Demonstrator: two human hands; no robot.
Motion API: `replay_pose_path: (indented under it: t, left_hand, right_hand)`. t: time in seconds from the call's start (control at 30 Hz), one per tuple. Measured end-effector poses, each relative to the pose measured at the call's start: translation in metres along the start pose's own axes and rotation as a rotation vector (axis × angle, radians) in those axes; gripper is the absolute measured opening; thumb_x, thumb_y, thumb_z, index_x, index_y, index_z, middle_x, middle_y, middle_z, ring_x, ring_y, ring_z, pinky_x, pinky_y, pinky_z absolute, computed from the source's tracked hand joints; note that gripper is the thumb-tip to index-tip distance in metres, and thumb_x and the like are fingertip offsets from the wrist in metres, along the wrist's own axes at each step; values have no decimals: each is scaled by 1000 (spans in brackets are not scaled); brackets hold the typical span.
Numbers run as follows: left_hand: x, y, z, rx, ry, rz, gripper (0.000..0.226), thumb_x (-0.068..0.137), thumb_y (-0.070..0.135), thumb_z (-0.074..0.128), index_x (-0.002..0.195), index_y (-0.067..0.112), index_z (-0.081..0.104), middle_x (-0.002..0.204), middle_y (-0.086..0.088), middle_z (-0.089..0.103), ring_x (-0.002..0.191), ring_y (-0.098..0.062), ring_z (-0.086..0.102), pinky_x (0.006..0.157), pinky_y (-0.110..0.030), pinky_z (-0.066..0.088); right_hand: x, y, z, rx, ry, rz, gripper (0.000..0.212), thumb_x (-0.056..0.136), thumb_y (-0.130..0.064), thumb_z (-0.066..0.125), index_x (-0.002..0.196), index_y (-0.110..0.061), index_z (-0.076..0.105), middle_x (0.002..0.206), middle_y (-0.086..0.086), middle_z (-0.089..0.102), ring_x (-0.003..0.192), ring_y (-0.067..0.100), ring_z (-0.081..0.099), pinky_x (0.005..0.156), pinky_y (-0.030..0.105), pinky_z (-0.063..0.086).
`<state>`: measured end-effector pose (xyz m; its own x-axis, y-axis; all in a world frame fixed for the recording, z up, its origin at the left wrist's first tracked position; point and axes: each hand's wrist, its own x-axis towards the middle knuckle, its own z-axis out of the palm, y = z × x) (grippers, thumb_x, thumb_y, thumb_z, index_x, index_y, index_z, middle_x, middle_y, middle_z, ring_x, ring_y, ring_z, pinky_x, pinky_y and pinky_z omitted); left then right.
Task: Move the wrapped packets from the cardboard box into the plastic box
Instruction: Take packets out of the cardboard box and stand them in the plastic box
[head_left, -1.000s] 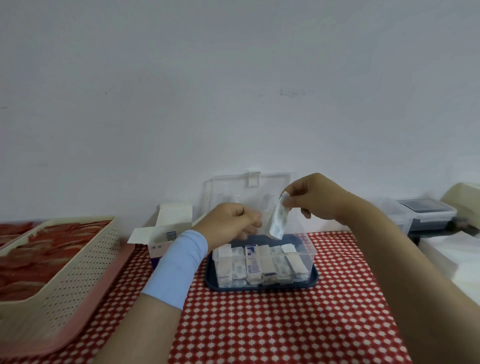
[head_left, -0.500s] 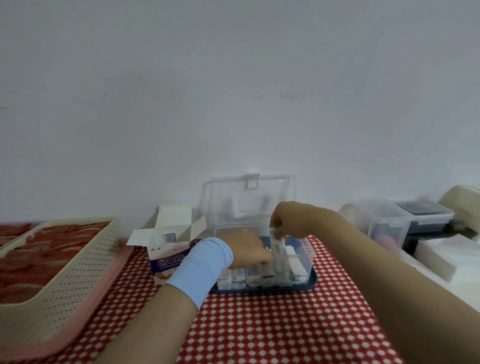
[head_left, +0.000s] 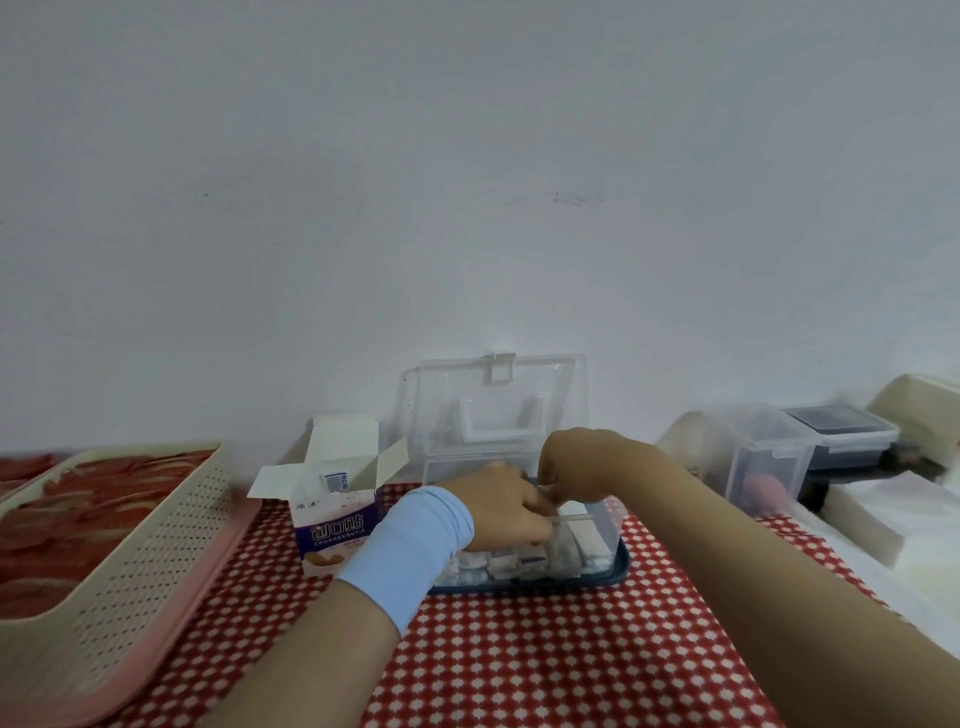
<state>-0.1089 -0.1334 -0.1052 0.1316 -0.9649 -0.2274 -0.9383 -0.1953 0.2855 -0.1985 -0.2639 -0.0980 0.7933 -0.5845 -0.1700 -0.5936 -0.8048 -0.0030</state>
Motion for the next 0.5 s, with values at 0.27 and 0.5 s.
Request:
replay_pose_path:
  t: [0.27, 0.5]
  left_hand:
    - [11, 4, 8, 16, -49, -67, 29, 76, 46, 49, 78, 21, 63, 97, 0, 46, 100, -26, 44, 96, -51, 45]
    - [-6, 4, -9, -47, 18, 23, 45, 72, 51, 46, 104, 34, 73, 121, 3, 56, 116, -20, 47, 100, -40, 41]
  right_hand:
    - [-7, 0, 3, -100, 62, -46, 31, 88, -29, 73, 119, -32, 71, 108, -6, 73, 96, 19, 68, 84, 35, 57]
    - [-13, 0, -1, -93, 54, -104, 35, 94, -10, 54, 109, -33, 75, 103, -4, 73, 91, 21, 68, 83, 35, 58]
